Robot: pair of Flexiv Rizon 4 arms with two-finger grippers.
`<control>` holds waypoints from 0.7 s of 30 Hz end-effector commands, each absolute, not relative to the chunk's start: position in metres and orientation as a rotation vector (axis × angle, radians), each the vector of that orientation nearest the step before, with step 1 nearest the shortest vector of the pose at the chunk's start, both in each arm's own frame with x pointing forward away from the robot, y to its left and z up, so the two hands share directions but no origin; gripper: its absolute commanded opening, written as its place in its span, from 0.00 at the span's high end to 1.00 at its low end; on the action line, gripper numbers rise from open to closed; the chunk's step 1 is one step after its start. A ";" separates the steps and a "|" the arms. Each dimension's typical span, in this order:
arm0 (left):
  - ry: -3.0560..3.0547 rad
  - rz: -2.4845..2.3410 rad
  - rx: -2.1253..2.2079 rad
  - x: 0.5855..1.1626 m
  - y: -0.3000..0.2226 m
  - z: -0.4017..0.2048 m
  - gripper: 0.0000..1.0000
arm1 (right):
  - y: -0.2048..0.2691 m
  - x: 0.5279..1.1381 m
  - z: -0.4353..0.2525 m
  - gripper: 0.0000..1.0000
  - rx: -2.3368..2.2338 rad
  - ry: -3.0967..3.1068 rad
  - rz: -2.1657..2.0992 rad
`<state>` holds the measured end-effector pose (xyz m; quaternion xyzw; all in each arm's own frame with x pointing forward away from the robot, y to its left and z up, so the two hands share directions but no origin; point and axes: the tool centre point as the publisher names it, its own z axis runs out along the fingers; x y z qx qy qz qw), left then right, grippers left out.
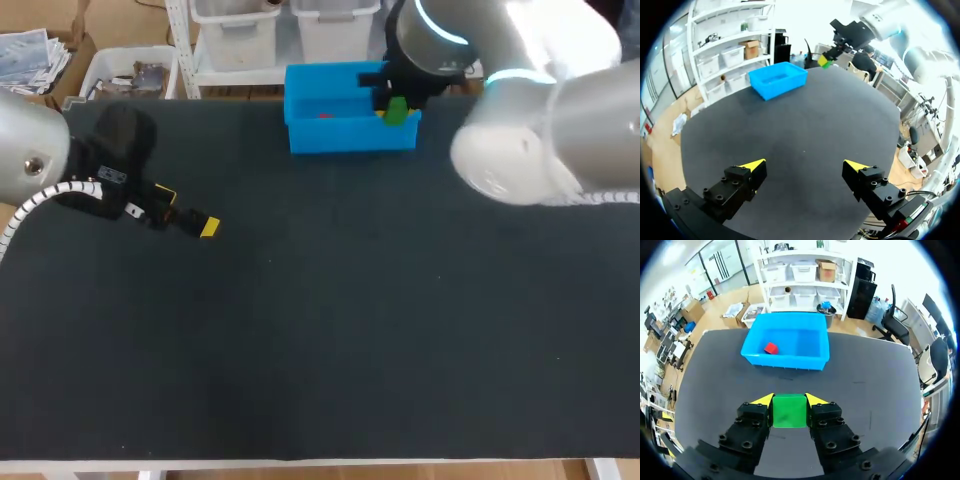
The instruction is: Use the left arm to pick the red cube and place it into the blue plastic box first, then use the right arm to grasp the green cube and put it into the same blue plastic box after the first action is fully finished.
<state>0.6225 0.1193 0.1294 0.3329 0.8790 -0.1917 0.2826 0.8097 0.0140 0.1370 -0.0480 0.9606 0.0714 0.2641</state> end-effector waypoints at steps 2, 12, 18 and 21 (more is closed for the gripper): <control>2.347 -0.523 0.895 0.623 0.121 0.128 0.00 | 0.009 0.802 0.135 1.00 -0.117 2.445 0.210; 2.347 -0.523 0.895 0.623 0.121 0.128 0.00 | 0.013 0.817 0.134 1.00 -0.118 2.450 0.243; 2.347 -0.523 0.895 0.623 0.121 0.128 0.00 | 0.016 0.839 0.132 1.00 -0.126 2.447 0.254; 2.347 -0.523 0.895 0.623 0.121 0.128 0.00 | 0.019 0.853 0.129 1.00 -0.130 2.449 0.263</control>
